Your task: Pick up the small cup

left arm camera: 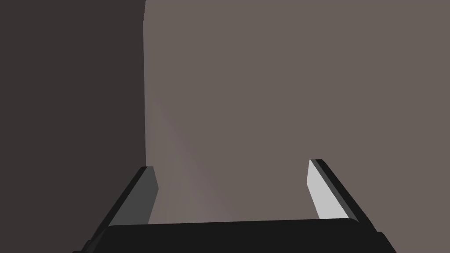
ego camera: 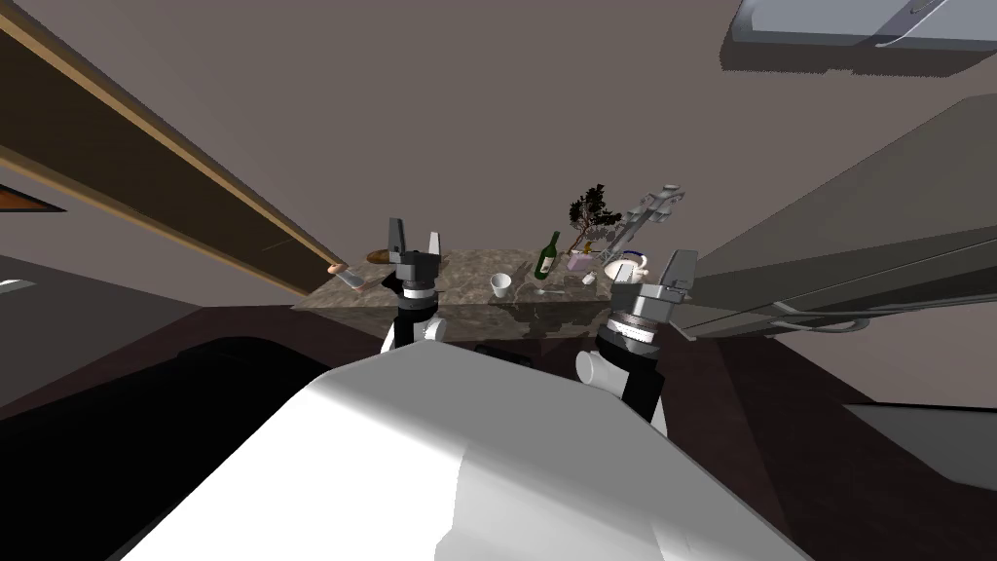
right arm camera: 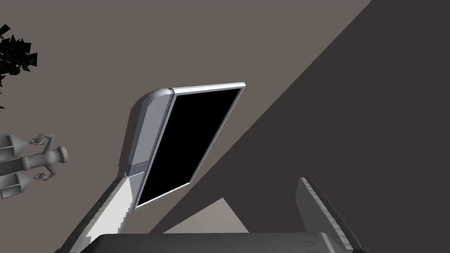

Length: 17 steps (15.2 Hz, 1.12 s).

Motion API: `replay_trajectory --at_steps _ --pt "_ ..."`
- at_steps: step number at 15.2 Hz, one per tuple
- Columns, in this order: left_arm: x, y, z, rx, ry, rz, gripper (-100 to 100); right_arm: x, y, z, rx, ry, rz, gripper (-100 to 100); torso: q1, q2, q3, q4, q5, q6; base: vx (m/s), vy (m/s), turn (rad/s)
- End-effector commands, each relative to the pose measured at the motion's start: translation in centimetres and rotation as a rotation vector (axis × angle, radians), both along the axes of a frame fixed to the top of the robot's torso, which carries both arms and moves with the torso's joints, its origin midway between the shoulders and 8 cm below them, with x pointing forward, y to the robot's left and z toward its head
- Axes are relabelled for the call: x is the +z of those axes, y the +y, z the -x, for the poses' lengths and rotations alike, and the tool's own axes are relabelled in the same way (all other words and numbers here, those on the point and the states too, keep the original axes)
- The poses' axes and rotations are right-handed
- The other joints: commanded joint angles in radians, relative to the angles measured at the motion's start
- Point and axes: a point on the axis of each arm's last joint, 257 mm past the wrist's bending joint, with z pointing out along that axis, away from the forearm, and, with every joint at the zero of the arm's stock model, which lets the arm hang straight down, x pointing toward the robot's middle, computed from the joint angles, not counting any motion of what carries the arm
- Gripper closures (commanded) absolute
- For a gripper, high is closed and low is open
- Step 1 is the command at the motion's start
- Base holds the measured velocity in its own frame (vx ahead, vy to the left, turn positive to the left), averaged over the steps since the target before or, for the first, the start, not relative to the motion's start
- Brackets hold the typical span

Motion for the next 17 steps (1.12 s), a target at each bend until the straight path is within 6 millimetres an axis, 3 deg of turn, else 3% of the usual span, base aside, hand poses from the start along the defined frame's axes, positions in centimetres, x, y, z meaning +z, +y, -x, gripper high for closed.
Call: replay_trajectory --at_steps 1,17 --pt "-0.2 -0.3 -0.5 -0.017 0.021 -0.018 -100 0.0 0.0 0.0 0.000 0.000 0.000 0 0.000 0.000 0.000 0.000 0.000 0.000 -0.004 -0.007 0.006" --pt "-2.8 -0.8 -5.5 -0.110 0.251 -0.027 -100 0.0 0.0 0.0 0.000 0.000 0.000 0 -0.002 0.001 0.000 0.000 0.000 0.000 -0.011 -0.027 0.004"
